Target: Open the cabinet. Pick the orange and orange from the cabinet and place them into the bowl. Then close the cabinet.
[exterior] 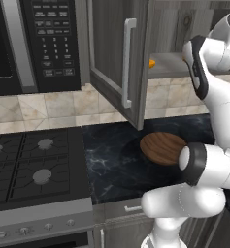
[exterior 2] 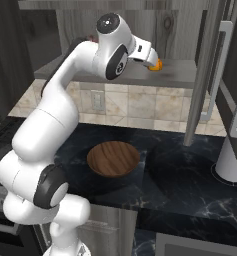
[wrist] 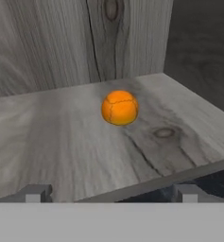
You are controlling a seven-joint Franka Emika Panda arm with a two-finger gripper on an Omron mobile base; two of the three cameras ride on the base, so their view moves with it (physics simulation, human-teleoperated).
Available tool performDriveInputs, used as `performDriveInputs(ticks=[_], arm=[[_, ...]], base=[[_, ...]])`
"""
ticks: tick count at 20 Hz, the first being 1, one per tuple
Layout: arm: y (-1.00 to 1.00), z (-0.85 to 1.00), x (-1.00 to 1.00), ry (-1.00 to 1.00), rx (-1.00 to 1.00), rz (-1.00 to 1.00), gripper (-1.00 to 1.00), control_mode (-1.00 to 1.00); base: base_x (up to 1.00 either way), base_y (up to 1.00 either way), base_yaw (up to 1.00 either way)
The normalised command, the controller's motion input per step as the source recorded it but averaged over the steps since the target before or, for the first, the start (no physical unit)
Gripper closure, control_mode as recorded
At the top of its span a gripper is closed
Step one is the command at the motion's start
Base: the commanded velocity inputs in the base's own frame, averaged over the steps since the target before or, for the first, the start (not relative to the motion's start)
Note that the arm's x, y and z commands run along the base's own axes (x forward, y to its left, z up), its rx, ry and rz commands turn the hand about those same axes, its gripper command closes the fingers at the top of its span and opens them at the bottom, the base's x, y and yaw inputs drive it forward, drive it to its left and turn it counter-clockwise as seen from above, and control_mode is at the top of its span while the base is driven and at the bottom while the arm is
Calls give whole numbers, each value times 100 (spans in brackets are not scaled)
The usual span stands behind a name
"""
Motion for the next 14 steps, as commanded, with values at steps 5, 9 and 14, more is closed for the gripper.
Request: performDriveInputs(ticks=[5,9,14], arm=[[-7,-6,31,0,0,0,-100,-100],[-20,-9,19,0,0,0,-100,-100],[-20,-7,19,0,0,0,-100,-100]], base=[[0,0,0],[0,0,0],[0,0,0]])
